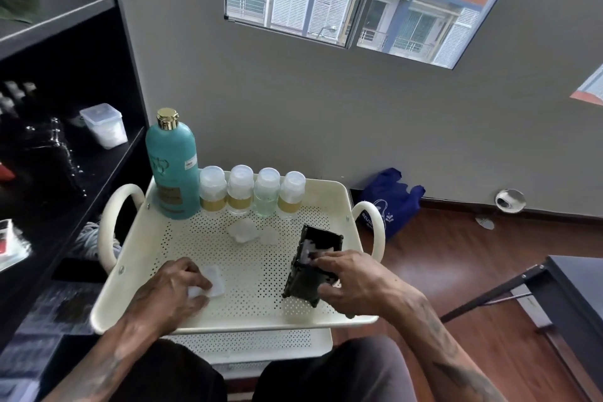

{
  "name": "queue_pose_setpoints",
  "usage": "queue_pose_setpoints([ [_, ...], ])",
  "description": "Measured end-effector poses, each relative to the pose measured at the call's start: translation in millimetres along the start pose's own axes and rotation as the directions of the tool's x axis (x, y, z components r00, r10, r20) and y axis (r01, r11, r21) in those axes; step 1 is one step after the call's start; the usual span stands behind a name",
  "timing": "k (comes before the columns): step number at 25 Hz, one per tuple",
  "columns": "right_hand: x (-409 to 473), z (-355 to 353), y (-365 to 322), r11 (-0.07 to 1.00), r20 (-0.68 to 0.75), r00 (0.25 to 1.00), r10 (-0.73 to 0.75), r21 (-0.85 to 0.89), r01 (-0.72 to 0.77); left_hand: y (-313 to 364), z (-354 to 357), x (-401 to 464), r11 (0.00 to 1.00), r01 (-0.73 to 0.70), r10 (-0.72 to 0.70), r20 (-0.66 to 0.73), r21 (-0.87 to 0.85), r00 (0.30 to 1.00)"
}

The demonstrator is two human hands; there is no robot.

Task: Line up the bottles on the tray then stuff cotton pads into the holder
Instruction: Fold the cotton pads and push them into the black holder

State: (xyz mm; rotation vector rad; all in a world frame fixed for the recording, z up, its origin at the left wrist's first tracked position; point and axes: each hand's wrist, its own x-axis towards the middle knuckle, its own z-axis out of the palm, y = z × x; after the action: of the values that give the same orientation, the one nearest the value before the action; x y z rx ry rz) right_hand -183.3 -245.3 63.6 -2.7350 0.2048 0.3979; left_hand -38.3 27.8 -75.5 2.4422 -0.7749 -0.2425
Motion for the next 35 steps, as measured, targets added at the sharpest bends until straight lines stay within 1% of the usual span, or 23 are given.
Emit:
queue_pose_setpoints([
  [1, -5, 2, 6, 0.999, -0.124, 0.991, -0.039, -0.008, 0.038, 2, -1, 1, 1.000, -0.002, 0.002, -0.003, 0.030, 1.000],
  [2, -10, 5, 10, 0.999, -0.261, 0.964, -0.046, 0.003, 0.048, 4, -1, 1, 0.997, -0.004, 0.004, -0.005, 0.073, 1.000],
  [3, -14, 8, 14, 0.999, -0.360, 0.933, -0.010, 0.041, 0.027, 5, -1, 1, 0.993, -0.008, 0.009, -0.010, 0.114, 1.000],
  [4, -15, 12, 19, 0.995, -0.400, 0.915, 0.048, 0.099, -0.009, 7, 0, 1, 0.989, -0.012, 0.014, -0.012, 0.145, 1.000],
  [5, -14, 18, 24, 0.986, -0.393, 0.914, 0.104, 0.163, -0.042, 9, 0, 0, 0.986, -0.018, 0.020, -0.012, 0.167, 1.000],
  [6, -11, 24, 30, 0.971, -0.350, 0.925, 0.149, 0.226, -0.071, 11, -1, 0, 0.983, -0.029, 0.032, -0.013, 0.182, 0.999],
  [8, -5, 36, 36, 0.923, -0.268, 0.947, 0.179, 0.380, -0.067, 17, -4, -3, 0.984, -0.062, 0.072, -0.055, 0.165, 0.996],
  [10, 0, 47, 41, 0.871, -0.288, 0.941, 0.177, 0.491, -0.014, 30, -10, -9, 0.995, -0.095, 0.099, -0.123, 0.038, 0.987],
  [12, 2, 51, 45, 0.847, -0.319, 0.931, 0.176, 0.531, 0.022, 58, -16, -12, 0.976, -0.076, 0.049, -0.131, -0.206, 0.990],
  [14, 4, 54, 45, 0.836, -0.328, 0.930, 0.165, 0.547, 0.045, 96, -21, -11, 0.875, -0.023, -0.036, -0.114, -0.483, 0.993],
  [16, 7, 56, 43, 0.820, -0.341, 0.926, 0.159, 0.568, 0.068, 136, -24, -4, 0.724, -0.006, -0.088, -0.101, -0.690, 0.991],
  [18, 9, 57, 42, 0.805, -0.349, 0.923, 0.165, 0.588, 0.079, 169, -25, 6, 0.624, 0.004, -0.105, -0.079, -0.782, 0.991],
  [19, 10, 58, 41, 0.804, -0.353, 0.921, 0.163, 0.589, 0.084, 181, -25, 10, 0.609, 0.011, -0.112, -0.072, -0.793, 0.991],
  [21, 10, 60, 43, 0.805, -0.368, 0.917, 0.156, 0.585, 0.098, 196, -19, 18, 0.659, 0.032, -0.138, -0.078, -0.752, 0.987],
  [23, 10, 63, 45, 0.797, -0.374, 0.915, 0.153, 0.594, 0.110, 202, -14, 21, 0.753, 0.053, -0.156, -0.101, -0.655, 0.983],
  [25, 11, 66, 47, 0.789, -0.373, 0.915, 0.156, 0.605, 0.112, 204, -13, 24, 0.826, 0.065, -0.137, -0.088, -0.560, 0.987],
  [27, 12, 68, 47, 0.788, -0.375, 0.914, 0.157, 0.606, 0.113, 206, -21, 26, 0.851, 0.091, -0.112, -0.009, -0.517, 0.994],
  [29, 13, 70, 49, 0.776, -0.378, 0.912, 0.160, 0.619, 0.121, 208, -32, 28, 0.848, 0.142, -0.125, 0.068, -0.511, 0.990],
  [31, 13, 71, 49, 0.759, -0.382, 0.911, 0.157, 0.637, 0.137, 210, -44, 29, 0.866, 0.168, -0.147, 0.080, -0.472, 0.986],
  [32, 13, 71, 49, 0.750, -0.382, 0.911, 0.152, 0.645, 0.145, 210, -50, 28, 0.914, 0.145, -0.141, 0.039, -0.378, 0.989],
  [33, 14, 71, 48, 0.740, -0.382, 0.912, 0.149, 0.655, 0.154, 211, -55, 26, 0.973, 0.083, -0.096, -0.052, -0.214, 0.994],
  [34, 14, 72, 48, 0.732, -0.383, 0.912, 0.147, 0.662, 0.160, 212, -58, 23, 1.000, -0.011, 0.007, -0.159, -0.027, 0.987],
  [35, 15, 72, 47, 0.730, -0.387, 0.910, 0.148, 0.664, 0.164, 214, -60, 20, 0.985, -0.129, 0.152, -0.227, 0.113, 0.962],
])
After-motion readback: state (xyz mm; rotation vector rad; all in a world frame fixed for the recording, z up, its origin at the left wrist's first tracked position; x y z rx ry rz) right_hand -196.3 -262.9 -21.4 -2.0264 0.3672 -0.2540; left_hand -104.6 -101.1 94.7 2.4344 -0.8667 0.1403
